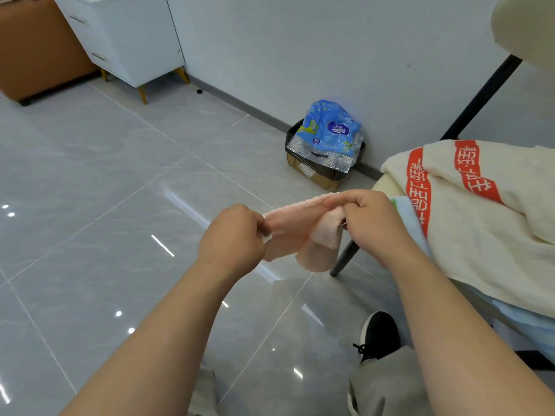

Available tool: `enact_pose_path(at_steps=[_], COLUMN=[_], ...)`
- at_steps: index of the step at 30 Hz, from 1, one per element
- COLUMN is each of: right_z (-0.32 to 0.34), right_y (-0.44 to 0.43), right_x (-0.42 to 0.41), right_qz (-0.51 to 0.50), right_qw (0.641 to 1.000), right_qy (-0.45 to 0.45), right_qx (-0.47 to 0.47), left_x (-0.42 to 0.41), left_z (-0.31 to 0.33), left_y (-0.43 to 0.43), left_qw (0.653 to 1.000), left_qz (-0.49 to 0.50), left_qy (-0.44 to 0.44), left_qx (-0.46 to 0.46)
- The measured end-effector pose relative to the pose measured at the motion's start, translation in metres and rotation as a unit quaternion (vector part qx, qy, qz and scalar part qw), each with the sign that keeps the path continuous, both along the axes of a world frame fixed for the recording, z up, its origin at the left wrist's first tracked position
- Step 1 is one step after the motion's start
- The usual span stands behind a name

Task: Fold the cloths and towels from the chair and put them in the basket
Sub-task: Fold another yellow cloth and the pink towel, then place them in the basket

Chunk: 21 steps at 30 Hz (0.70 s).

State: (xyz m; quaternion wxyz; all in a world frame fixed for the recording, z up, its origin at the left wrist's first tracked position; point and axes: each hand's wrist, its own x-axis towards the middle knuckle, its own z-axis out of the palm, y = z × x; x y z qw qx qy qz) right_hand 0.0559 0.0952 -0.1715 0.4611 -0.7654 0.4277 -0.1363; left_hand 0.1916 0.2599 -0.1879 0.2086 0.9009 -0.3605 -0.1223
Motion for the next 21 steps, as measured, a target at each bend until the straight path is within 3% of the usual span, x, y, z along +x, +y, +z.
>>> enact_pose_path(at_steps=[5, 11, 17, 21], right_z=[0.002, 0.008, 0.013, 0.013], right_y=[0.003, 0.011, 0.017, 0.013], right_x=[0.0, 0.004, 0.008, 0.007], right_qz=[0.012, 0.013, 0.013, -0.018], right_qw=[0.999, 0.988, 0.959, 0.962], right_qy=[-0.002, -0.072, -0.137, -0.133], right_qx=[0.033, 0.136, 0.248, 0.239], left_x=[-0.006, -0.029, -0.045, -0.039], left_z=[0.0, 0.004, -0.009, -0.008], left_y=[-0.006, -0.013, -0.018, -0.017], left_qw=[0.998, 0.99, 0.995, 0.994], left_qz=[0.009, -0.071, -0.076, -0.052], left_qy=[0.053, 0.103, 0.019, -0.027], left_qx=[-0.025, -0.064, -0.067, -0.09])
